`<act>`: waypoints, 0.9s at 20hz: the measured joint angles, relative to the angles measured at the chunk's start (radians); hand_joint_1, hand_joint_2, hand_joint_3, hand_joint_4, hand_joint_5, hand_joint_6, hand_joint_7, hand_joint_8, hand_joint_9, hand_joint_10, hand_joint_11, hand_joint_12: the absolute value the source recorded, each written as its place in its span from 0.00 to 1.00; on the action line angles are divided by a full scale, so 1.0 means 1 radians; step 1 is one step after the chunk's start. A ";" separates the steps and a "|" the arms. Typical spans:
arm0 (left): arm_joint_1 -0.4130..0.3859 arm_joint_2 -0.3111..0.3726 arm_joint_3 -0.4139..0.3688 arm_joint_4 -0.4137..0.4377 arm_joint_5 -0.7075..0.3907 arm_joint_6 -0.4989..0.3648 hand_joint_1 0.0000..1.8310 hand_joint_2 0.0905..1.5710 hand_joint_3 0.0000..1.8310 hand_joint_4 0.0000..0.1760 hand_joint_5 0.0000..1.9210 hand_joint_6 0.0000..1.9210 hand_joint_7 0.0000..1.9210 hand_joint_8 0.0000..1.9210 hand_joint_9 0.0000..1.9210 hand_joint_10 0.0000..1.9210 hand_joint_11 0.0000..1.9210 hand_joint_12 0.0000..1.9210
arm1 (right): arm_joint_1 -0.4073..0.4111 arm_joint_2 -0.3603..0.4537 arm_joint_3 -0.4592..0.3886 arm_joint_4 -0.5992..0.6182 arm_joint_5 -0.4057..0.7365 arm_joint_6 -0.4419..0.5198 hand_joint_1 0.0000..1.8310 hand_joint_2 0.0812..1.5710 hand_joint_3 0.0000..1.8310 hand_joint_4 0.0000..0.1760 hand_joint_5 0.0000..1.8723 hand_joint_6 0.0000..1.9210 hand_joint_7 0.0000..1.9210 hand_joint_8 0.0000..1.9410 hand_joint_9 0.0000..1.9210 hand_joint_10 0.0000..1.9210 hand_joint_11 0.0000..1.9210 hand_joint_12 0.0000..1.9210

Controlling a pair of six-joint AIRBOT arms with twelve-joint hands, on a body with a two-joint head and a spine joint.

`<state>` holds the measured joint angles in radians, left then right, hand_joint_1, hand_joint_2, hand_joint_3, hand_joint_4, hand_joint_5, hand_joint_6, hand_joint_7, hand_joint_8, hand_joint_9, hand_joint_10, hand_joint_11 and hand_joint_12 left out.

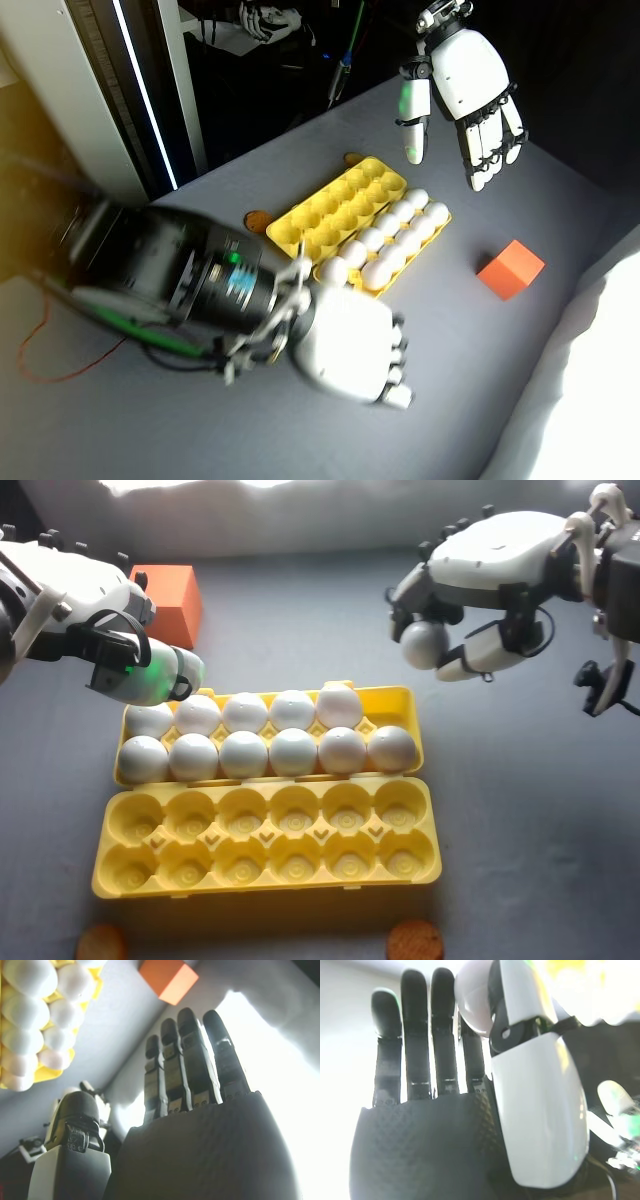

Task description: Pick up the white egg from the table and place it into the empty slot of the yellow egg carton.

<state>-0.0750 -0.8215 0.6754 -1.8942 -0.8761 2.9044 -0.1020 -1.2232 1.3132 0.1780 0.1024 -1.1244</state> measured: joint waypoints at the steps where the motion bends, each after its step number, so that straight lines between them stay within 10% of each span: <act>1: 0.000 0.002 0.000 0.000 0.002 0.002 0.00 0.83 0.00 0.00 0.18 0.00 0.22 0.00 0.21 0.01 0.00 0.34 | 0.003 0.000 -0.011 0.000 0.004 0.000 0.65 0.77 0.00 0.00 0.43 0.63 0.38 0.75 0.29 0.73 0.15 0.90; 3: 0.000 0.002 0.000 0.000 0.002 0.004 0.00 0.83 0.00 0.00 0.16 0.00 0.21 0.00 0.20 0.00 0.00 0.32 | 0.004 0.000 -0.030 -0.001 -0.005 0.007 0.72 0.79 0.00 0.00 0.39 0.66 0.35 0.78 0.30 0.86 0.14 0.92; 11: 0.000 0.002 0.000 0.000 0.015 0.012 0.00 0.83 0.00 0.00 0.15 0.00 0.21 0.00 0.20 0.00 0.00 0.31 | -0.016 -0.011 -0.032 -0.003 -0.034 0.167 0.64 0.77 0.00 0.00 0.43 0.62 0.38 0.77 0.30 0.71 0.16 0.89; 18: -0.006 0.002 0.000 0.000 0.016 0.013 0.00 0.83 0.00 0.00 0.17 0.00 0.22 0.00 0.22 0.00 0.00 0.35 | -0.040 -0.019 -0.032 -0.003 -0.025 0.182 0.72 0.79 0.00 0.00 0.40 0.65 0.37 0.75 0.31 0.85 0.14 0.92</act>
<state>-0.0814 -0.8200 0.6750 -1.8946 -0.8597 2.9170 -0.1425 -1.2427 1.2812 0.1749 0.0772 -0.9424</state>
